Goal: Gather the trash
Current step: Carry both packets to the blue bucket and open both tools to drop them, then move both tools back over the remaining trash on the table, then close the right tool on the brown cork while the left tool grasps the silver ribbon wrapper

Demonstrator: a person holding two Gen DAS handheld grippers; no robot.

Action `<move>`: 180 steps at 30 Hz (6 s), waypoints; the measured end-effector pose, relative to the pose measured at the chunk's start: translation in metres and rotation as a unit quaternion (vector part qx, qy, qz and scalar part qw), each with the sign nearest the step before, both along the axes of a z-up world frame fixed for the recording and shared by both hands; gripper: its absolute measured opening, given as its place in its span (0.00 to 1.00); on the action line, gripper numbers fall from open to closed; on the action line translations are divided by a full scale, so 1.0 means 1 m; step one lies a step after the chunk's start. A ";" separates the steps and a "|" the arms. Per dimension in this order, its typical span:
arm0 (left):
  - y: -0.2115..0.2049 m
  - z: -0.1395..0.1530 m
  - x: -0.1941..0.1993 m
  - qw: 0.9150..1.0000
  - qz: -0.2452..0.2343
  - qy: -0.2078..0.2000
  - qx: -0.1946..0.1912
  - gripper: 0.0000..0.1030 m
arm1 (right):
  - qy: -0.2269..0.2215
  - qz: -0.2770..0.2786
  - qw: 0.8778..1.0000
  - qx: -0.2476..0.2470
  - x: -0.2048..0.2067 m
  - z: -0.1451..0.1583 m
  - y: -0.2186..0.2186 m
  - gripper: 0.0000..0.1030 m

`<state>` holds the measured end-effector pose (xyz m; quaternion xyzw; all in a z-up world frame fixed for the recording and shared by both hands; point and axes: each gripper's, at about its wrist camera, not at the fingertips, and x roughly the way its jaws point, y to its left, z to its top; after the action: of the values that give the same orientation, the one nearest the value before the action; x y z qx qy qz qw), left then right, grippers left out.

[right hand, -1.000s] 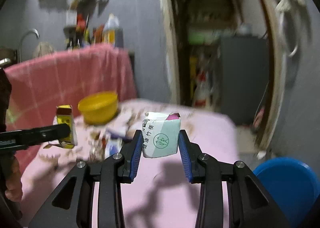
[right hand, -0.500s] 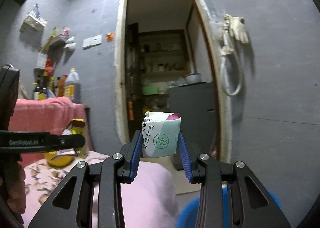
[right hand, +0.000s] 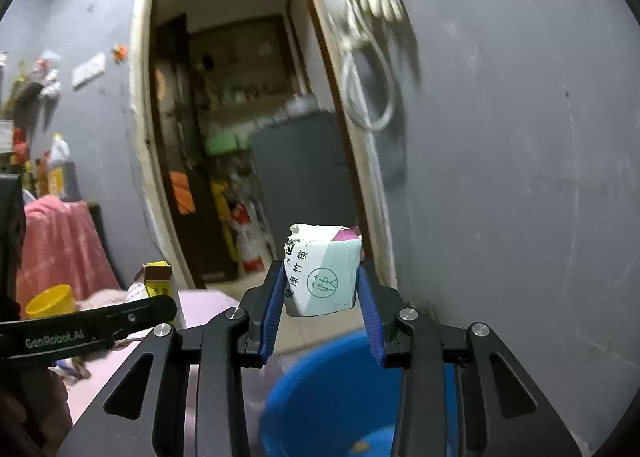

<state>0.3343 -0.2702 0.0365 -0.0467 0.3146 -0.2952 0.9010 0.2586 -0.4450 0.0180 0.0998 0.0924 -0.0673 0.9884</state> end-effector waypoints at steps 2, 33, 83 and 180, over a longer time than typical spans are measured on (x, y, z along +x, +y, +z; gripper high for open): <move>-0.011 -0.009 0.007 1.000 -0.008 0.016 0.008 0.48 | 0.022 -0.005 1.000 0.013 0.004 -0.006 -0.009 0.33; -0.008 -0.032 0.022 0.997 0.014 0.068 0.035 0.56 | 0.095 -0.026 0.990 0.096 0.021 -0.025 -0.041 0.61; 0.286 0.001 -0.134 0.902 0.377 -0.201 0.066 0.98 | -0.102 0.247 0.959 -0.096 -0.011 0.013 0.201 1.00; 0.234 -0.061 0.005 0.979 0.147 0.122 0.077 0.41 | 0.239 0.353 0.899 -0.100 0.072 -0.058 0.210 0.15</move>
<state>0.3393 -0.0362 -0.0243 -0.0583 0.4333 -0.1262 0.8905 0.3307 -0.2353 -0.0401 -0.0579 0.3476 0.2557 0.9002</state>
